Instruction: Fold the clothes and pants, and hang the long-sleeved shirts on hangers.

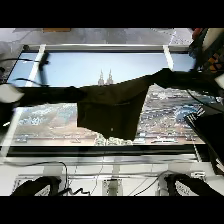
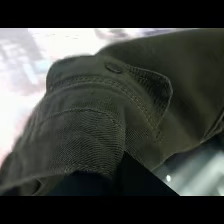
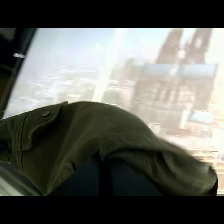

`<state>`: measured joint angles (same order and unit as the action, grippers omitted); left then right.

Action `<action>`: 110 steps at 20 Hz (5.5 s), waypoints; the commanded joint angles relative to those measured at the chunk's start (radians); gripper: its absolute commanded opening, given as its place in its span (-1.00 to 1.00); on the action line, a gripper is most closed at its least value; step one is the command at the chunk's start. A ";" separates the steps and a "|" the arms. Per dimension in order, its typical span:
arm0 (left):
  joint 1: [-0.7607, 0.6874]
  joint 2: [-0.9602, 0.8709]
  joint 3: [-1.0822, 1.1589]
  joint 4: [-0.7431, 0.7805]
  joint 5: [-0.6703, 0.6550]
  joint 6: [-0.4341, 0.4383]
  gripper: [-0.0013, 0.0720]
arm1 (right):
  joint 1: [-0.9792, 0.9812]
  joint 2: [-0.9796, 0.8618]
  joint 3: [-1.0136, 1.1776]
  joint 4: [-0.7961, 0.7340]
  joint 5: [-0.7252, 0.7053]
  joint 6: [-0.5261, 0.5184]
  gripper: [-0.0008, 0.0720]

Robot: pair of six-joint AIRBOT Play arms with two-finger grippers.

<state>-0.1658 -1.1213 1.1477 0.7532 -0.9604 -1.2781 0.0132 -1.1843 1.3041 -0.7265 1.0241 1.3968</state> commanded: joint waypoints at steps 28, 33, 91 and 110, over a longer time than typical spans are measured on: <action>0.096 -0.326 -0.017 0.319 -0.365 0.032 0.88 | 0.201 -0.247 -0.116 -0.542 0.084 0.107 0.84; 0.180 -0.259 0.117 0.540 -0.362 -0.028 0.26 | -0.018 -0.237 0.103 -0.854 0.137 0.100 -0.08; 0.238 0.129 0.221 0.473 -0.124 0.010 -0.89 | -1.266 0.099 0.068 -0.704 0.410 0.210 -0.92; 0.238 0.129 0.221 0.473 -0.124 0.010 -0.89 | -0.731 0.100 -0.009 -0.504 0.238 -0.058 -0.93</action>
<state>0.0711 -0.9928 1.3678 1.2266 -1.0840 -1.2678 -0.9878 -1.0859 1.3048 -1.2587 1.2640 1.4693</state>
